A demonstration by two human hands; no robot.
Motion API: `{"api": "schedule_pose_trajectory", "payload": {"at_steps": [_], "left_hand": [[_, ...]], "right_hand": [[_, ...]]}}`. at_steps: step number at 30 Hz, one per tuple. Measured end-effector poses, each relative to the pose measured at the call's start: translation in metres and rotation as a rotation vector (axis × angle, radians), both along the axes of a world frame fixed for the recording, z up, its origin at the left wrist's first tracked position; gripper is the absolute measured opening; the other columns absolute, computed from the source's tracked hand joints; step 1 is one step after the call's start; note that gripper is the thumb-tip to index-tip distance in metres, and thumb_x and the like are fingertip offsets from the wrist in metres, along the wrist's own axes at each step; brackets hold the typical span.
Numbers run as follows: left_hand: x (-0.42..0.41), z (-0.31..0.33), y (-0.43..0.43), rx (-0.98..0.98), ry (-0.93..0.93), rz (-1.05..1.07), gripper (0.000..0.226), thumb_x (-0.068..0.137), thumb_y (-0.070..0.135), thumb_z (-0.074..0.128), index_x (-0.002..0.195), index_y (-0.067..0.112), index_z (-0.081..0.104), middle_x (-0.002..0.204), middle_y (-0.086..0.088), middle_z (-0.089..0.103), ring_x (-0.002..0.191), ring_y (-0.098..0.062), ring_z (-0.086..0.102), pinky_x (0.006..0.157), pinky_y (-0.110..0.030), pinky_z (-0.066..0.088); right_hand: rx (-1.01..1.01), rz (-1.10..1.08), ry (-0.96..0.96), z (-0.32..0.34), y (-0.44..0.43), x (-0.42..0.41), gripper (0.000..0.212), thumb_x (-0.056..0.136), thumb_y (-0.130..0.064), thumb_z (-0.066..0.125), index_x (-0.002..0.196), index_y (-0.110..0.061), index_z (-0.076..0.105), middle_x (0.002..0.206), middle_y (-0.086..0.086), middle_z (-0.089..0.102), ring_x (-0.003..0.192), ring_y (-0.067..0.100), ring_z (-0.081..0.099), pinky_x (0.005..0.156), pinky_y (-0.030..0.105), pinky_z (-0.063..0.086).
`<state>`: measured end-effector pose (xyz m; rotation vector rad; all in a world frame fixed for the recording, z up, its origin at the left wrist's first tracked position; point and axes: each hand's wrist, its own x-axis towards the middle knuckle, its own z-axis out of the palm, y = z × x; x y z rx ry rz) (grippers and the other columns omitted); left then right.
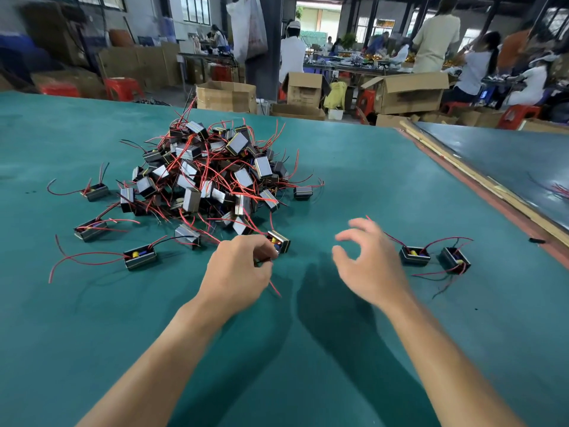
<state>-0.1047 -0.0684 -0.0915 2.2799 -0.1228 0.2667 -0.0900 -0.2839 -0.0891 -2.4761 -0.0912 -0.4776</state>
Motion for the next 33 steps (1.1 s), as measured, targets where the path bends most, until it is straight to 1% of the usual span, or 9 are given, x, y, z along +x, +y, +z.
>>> {"api": "schedule_pose_trajectory", "payload": {"at_steps": [4,7,11,16,20,24,26,29,33], "left_hand": [[-0.001,0.004,-0.005,-0.17,-0.035,-0.017,0.024,0.078,0.005,0.071,0.076,0.028,0.068,0.071,0.008,0.071,0.068,-0.01,0.065,0.069,-0.023,0.052],[-0.003,0.008,-0.008,-0.341,0.0,-0.069,0.026,0.079,-0.002,0.065,0.087,0.023,0.07,0.075,0.003,0.073,0.072,-0.017,0.07,0.066,-0.03,0.054],[-0.007,0.015,-0.014,-0.479,0.033,-0.17,0.031,0.076,-0.004,0.054,0.097,0.015,0.066,0.085,-0.002,0.075,0.083,-0.019,0.071,0.069,-0.034,0.058],[-0.009,0.013,-0.01,-0.329,-0.031,-0.174,0.048,0.077,-0.016,0.052,0.106,0.021,0.063,0.1,0.005,0.071,0.096,-0.012,0.066,0.08,-0.03,0.057],[-0.006,0.009,-0.002,-0.037,-0.068,-0.13,0.049,0.074,-0.005,0.058,0.112,0.024,0.063,0.104,0.014,0.068,0.103,-0.004,0.058,0.081,-0.017,0.048],[-0.006,0.004,0.0,0.214,0.005,-0.161,0.047,0.072,0.01,0.067,0.116,0.025,0.063,0.108,0.013,0.066,0.105,-0.012,0.058,0.091,-0.032,0.047],[-0.007,0.003,-0.001,0.257,0.013,-0.159,0.037,0.072,0.014,0.07,0.106,0.029,0.067,0.093,0.02,0.066,0.092,-0.013,0.061,0.084,-0.033,0.05],[-0.006,0.003,-0.002,0.233,-0.019,-0.112,0.019,0.072,0.018,0.074,0.085,0.03,0.068,0.06,0.029,0.056,0.06,-0.005,0.054,0.062,-0.026,0.043],[-0.005,0.002,-0.002,0.186,-0.047,-0.107,0.023,0.075,0.009,0.067,0.085,0.029,0.068,0.069,0.02,0.061,0.063,-0.003,0.055,0.065,-0.024,0.043]], "right_hand": [[-0.071,0.32,0.091,-0.008,0.026,-0.011,0.043,0.087,-0.02,0.069,0.129,-0.016,0.063,0.144,0.0,0.049,0.136,0.014,0.043,0.102,0.003,0.019],[-0.106,0.44,0.13,-0.012,0.029,-0.013,0.057,0.088,-0.022,0.068,0.142,-0.023,0.051,0.152,-0.002,0.04,0.143,0.012,0.034,0.113,0.013,0.021],[-0.064,0.404,0.07,-0.01,0.024,-0.01,0.029,0.092,-0.011,0.06,0.117,-0.021,0.069,0.127,-0.004,0.065,0.123,0.019,0.055,0.104,0.031,0.041],[-0.041,0.197,0.061,-0.005,0.011,-0.003,0.019,0.096,-0.027,0.06,0.087,-0.016,0.073,0.081,0.001,0.072,0.079,0.026,0.061,0.071,0.036,0.047],[-0.04,0.01,-0.048,-0.005,0.001,0.001,0.025,0.092,-0.02,0.062,0.069,-0.012,0.062,0.05,0.002,0.047,0.057,0.028,0.039,0.048,0.026,0.029],[0.008,-0.086,-0.053,-0.001,0.001,0.002,0.023,0.091,-0.023,0.062,0.071,-0.016,0.07,0.056,-0.002,0.06,0.062,0.029,0.054,0.057,0.032,0.04],[0.019,-0.016,-0.028,0.001,0.001,0.0,0.022,0.089,-0.025,0.065,0.071,-0.016,0.071,0.058,-0.002,0.064,0.062,0.025,0.057,0.06,0.031,0.043],[-0.045,0.128,0.053,0.003,0.005,-0.005,0.034,0.089,-0.03,0.064,0.063,-0.008,0.059,0.053,0.006,0.049,0.055,0.022,0.04,0.051,0.025,0.033],[-0.073,0.291,0.181,0.005,0.008,-0.01,0.039,0.089,-0.034,0.063,0.061,-0.008,0.054,0.05,0.004,0.041,0.051,0.013,0.032,0.049,0.024,0.029]]}}
